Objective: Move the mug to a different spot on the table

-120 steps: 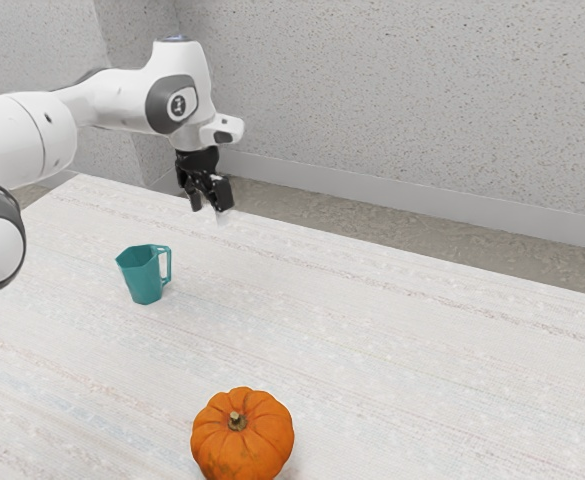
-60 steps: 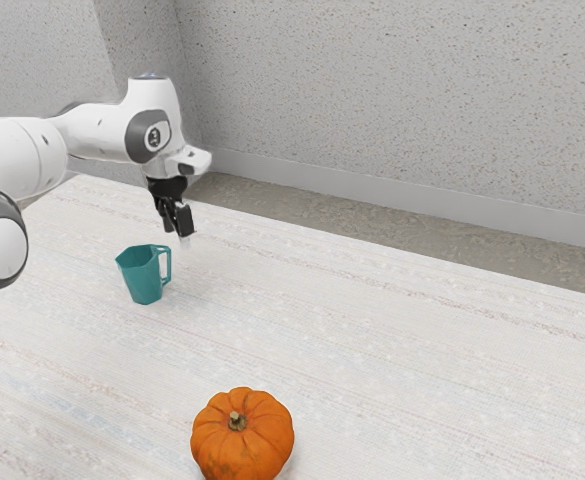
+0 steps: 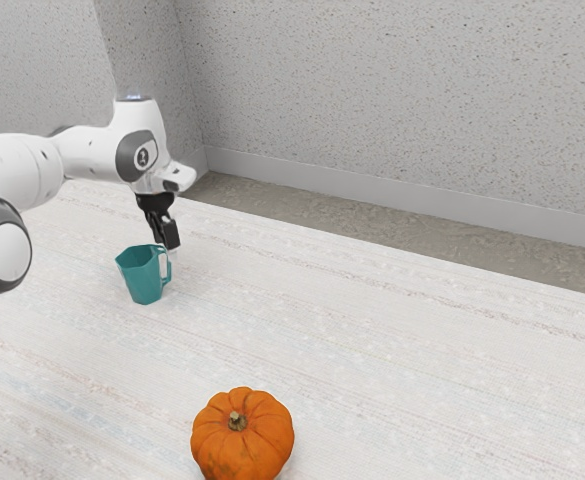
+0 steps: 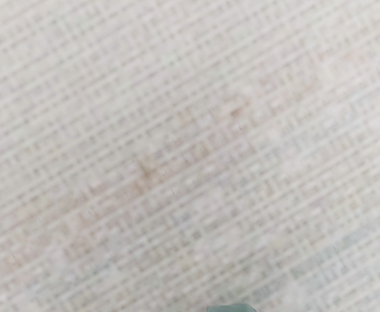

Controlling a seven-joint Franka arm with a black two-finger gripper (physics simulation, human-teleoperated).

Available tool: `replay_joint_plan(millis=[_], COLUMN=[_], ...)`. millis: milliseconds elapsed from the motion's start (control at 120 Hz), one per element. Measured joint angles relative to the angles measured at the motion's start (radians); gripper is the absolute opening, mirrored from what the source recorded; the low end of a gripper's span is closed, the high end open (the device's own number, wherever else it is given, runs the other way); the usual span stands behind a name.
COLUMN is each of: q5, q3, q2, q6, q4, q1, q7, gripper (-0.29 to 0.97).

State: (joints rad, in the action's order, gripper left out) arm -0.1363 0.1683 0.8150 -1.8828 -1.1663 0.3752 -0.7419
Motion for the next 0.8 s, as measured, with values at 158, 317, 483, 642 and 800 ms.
replay_joint_plan(millis=[158,317,483,642,800], q5=[-0.001,-0.002,-0.016,-0.050,-0.085], q3=[-0.006,-0.029,-0.044,-0.042,-0.039], q2=[0.014,0.028,0.035,0.031,0.028], q6=[-0.009,-0.012,-0.012,-0.005,0.021], q4=[-0.002,-0.003,-0.002,0.000,0.001], q1=[-0.002,-0.009,-0.022,-0.033,-0.047], q7=[-0.006,0.004,0.026,0.054,0.093], gripper=[0.60,0.54,0.44,0.39,0.33])
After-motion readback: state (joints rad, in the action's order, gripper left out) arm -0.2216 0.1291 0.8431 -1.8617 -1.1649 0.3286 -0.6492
